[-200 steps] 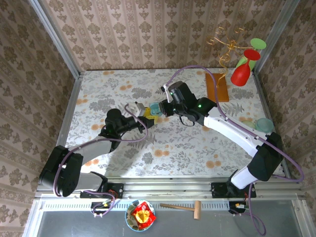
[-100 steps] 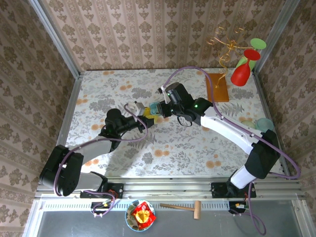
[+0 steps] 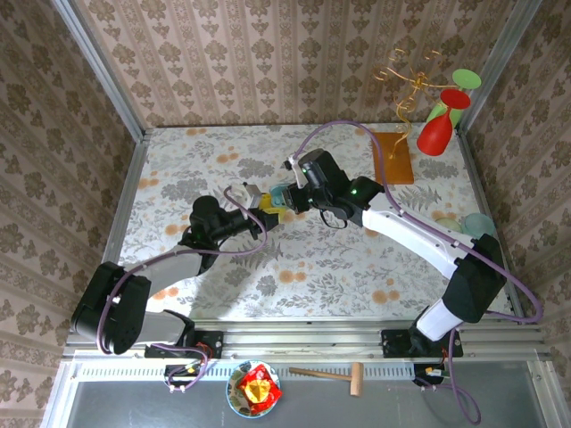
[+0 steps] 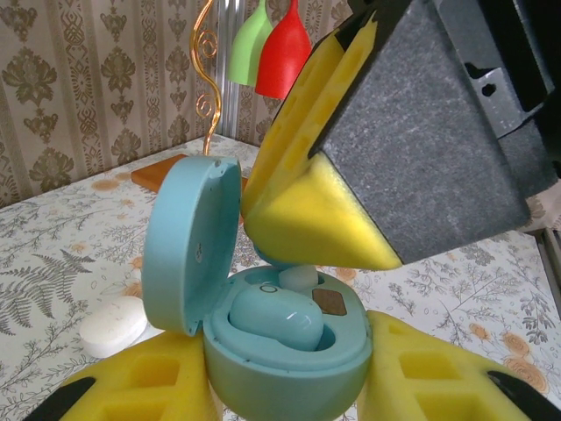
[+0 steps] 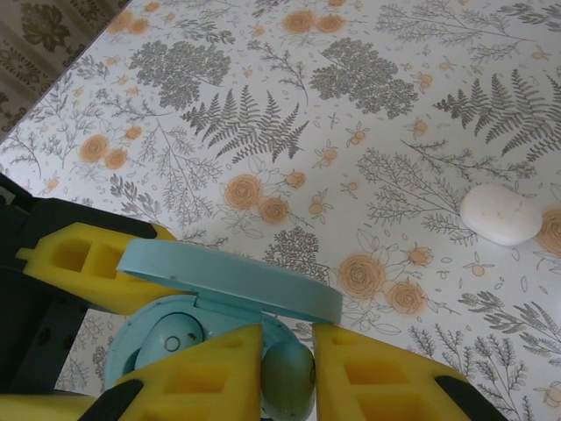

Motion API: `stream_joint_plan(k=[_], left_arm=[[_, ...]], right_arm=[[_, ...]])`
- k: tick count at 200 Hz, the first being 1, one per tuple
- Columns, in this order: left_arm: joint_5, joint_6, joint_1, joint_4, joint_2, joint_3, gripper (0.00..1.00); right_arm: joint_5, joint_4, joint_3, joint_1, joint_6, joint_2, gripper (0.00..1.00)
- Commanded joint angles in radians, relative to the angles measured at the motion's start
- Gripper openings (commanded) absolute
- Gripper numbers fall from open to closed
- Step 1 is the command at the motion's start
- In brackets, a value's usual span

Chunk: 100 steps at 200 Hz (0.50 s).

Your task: Insert wireless bluetooth earbuds into charging case

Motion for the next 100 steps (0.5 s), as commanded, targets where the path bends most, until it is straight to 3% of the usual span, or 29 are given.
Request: stream_joint_plan(k=[1, 64, 100], left_arm=[[0.011, -0.019, 0.004, 0.042, -0.014, 0.034, 0.26], [0.012, -0.017, 0.004, 0.043, -0.016, 0.031, 0.26], [0.01, -0.014, 0.005, 0.045, -0.016, 0.027, 0.26]], right_arm=[[-0.023, -0.022, 0.021, 0.012, -0.032, 0.016, 0.2], [-0.03, -0.003, 0.026, 0.02, -0.027, 0.003, 0.27], [-0.025, 0.04, -0.007, 0.018, -0.007, -0.047, 0.36]])
